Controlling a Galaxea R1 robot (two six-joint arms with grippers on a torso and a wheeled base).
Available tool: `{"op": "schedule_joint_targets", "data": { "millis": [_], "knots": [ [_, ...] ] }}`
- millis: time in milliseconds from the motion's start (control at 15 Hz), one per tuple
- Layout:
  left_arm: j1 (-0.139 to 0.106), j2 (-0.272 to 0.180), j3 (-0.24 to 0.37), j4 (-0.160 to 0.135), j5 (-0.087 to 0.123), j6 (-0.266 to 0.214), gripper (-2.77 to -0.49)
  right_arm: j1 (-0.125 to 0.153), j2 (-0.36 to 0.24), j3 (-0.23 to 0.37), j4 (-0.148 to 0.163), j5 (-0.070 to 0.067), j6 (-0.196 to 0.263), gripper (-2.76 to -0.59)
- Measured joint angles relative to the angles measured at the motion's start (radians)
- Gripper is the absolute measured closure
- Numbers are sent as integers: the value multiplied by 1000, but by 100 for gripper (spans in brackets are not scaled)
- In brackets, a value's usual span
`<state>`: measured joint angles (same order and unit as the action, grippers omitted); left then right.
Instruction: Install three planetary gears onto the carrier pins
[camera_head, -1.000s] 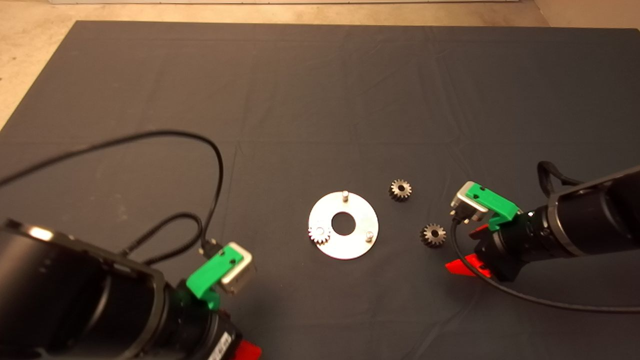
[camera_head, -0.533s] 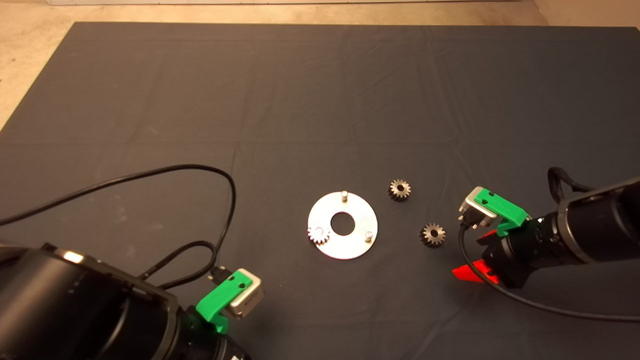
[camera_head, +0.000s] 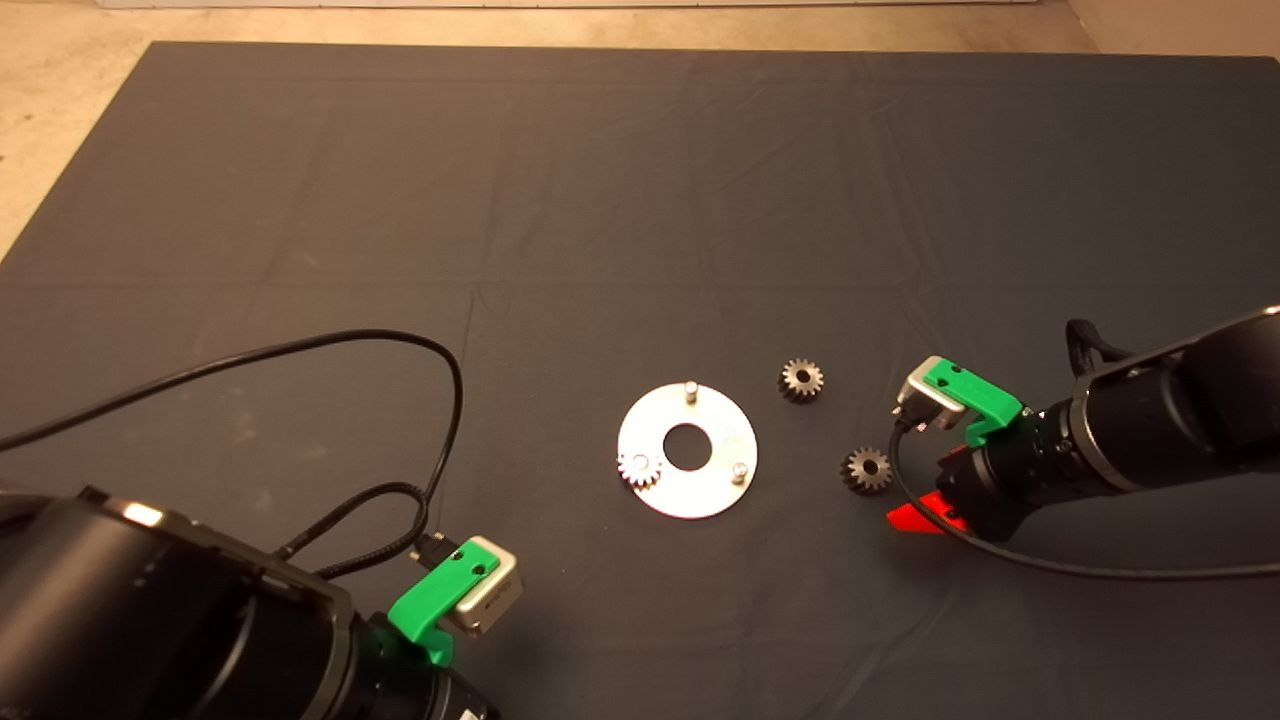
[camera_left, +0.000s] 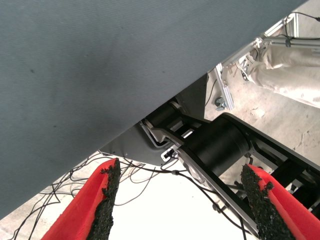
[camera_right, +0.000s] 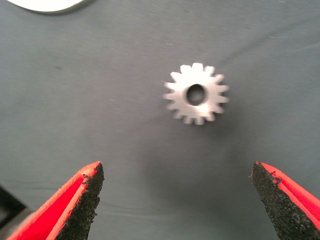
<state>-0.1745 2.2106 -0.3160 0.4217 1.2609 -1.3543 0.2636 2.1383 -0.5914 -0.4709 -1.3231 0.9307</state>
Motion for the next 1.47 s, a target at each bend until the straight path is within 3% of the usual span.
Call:
{"op": "schedule_joint_targets", "data": {
  "millis": [400,667,800,1000,1200,1467],
  "knots": [
    [0,-8,0,0,-7,0,-165,-23,7,-63,0,-1,-42,-220],
    [0,-8,0,0,-8,-1,-165,-31,71,-96,-6,-1,-59,-220],
    [0,-8,0,0,-8,-1,-165,-50,102,-101,-10,0,-62,-220],
    [0,-10,0,0,-8,-1,-165,-56,114,-115,-24,-1,-62,-220],
    [0,-17,0,0,-8,-1,-165,-56,119,-117,-44,-5,-63,-220],
    [0,-17,0,0,-8,-1,-165,-56,125,-121,-53,-21,-78,-220]
  ]
}}
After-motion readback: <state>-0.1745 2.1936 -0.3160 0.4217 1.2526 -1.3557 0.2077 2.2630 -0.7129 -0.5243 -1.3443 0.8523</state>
